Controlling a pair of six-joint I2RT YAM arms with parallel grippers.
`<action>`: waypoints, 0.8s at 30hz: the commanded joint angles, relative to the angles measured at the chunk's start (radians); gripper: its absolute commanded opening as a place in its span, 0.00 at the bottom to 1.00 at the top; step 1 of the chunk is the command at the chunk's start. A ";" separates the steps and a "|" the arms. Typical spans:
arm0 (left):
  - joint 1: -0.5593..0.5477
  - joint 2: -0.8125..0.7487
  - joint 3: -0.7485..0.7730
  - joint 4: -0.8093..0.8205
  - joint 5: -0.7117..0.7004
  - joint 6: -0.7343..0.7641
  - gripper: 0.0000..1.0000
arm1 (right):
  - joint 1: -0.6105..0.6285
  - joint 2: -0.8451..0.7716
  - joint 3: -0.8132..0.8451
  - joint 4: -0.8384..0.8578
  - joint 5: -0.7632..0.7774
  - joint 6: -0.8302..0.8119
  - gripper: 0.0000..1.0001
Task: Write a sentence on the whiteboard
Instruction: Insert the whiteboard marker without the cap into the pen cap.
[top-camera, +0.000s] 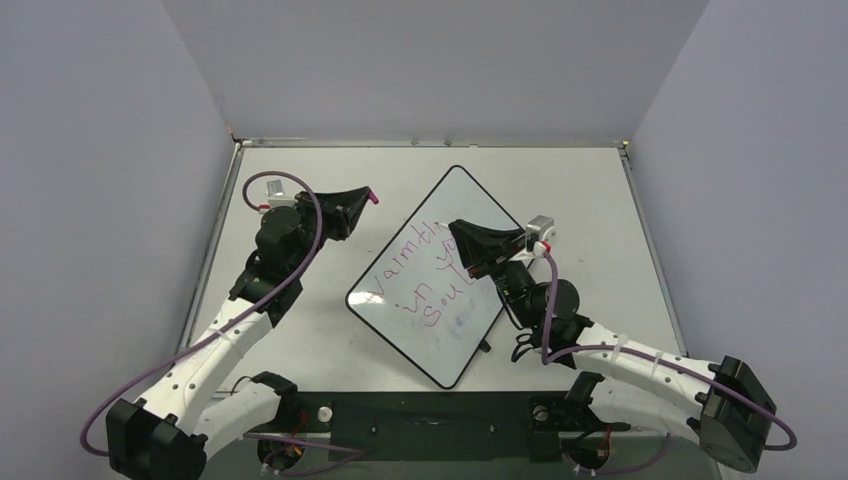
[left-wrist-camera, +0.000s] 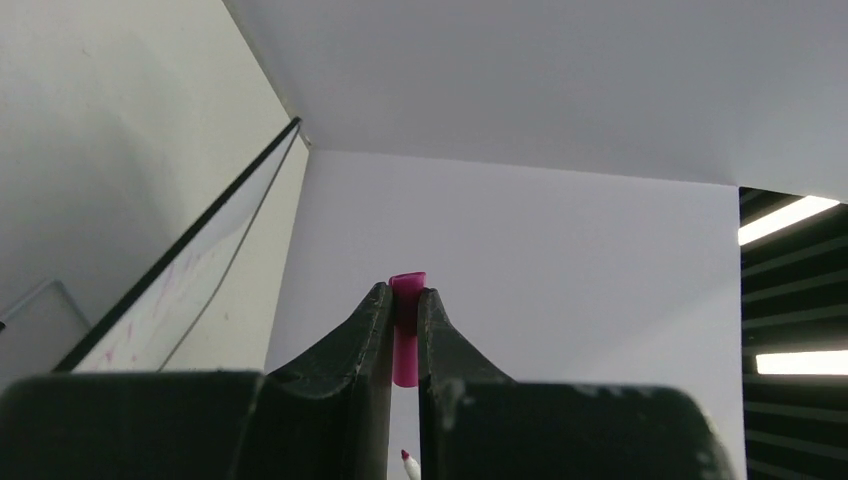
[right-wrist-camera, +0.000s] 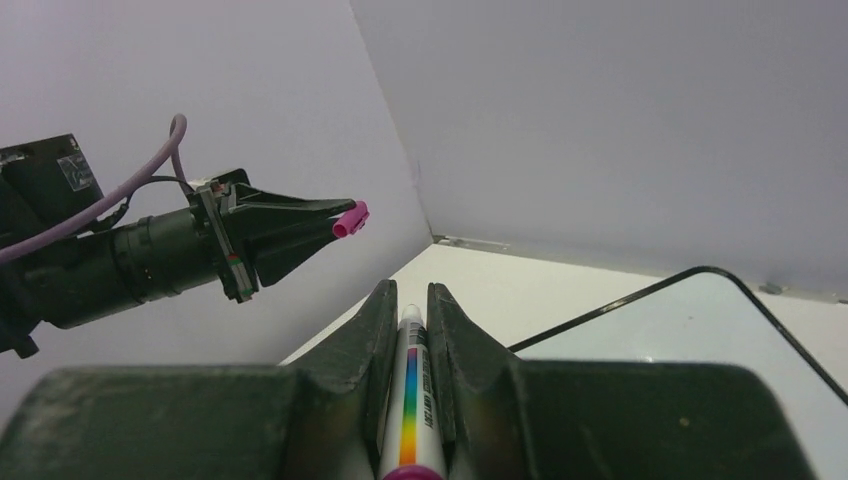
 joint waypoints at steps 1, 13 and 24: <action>-0.059 0.021 0.063 -0.068 0.000 -0.130 0.00 | 0.018 0.019 0.042 0.118 -0.022 -0.177 0.00; -0.196 0.101 0.180 -0.269 -0.063 -0.271 0.00 | 0.043 0.097 0.177 0.013 -0.072 -0.322 0.00; -0.222 0.097 0.175 -0.254 -0.112 -0.308 0.00 | 0.064 0.150 0.219 -0.044 -0.064 -0.352 0.00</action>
